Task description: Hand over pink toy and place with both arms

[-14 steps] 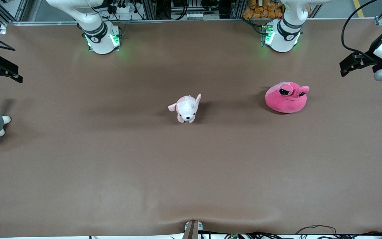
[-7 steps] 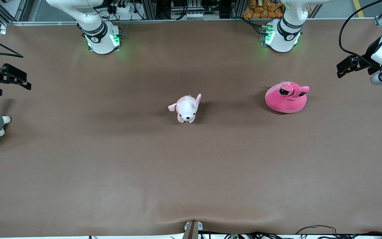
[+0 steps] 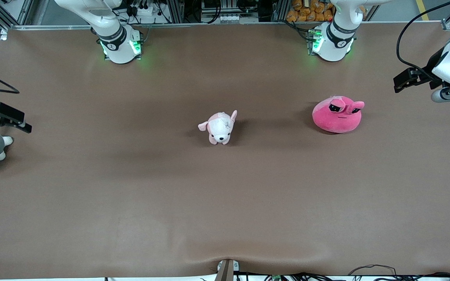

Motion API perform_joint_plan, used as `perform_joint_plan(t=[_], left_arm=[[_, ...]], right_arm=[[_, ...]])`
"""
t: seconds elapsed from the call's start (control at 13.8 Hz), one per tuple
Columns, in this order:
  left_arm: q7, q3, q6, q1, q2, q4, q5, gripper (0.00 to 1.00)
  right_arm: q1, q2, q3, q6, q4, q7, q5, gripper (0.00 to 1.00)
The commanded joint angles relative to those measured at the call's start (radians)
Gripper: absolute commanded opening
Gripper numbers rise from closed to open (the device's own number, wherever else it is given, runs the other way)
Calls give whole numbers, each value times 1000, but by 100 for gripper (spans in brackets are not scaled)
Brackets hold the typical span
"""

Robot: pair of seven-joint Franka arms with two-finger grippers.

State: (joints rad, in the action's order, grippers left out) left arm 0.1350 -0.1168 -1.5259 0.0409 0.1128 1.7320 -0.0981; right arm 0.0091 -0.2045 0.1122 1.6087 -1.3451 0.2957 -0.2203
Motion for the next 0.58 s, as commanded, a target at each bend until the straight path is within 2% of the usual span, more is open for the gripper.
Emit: perform_joint_plan(t=[0.0,0.14,0.36,0.51], left_arm=[[2,-7,10,5,1,1,12,100],[2,-7,10,5,-1,6,12,100],[2,-7,10,5,1,14,12,100],[2,-7,10,5,1,18,12,100]], right_arm=[[15,-41,-11,25,46,-157,-104,100],[110,-43,-11,77,46,-391,-106,100],[156,-41,-13,91,46,-834,-122,100],[186,-29,-11,70,43,-1022,-119,100]])
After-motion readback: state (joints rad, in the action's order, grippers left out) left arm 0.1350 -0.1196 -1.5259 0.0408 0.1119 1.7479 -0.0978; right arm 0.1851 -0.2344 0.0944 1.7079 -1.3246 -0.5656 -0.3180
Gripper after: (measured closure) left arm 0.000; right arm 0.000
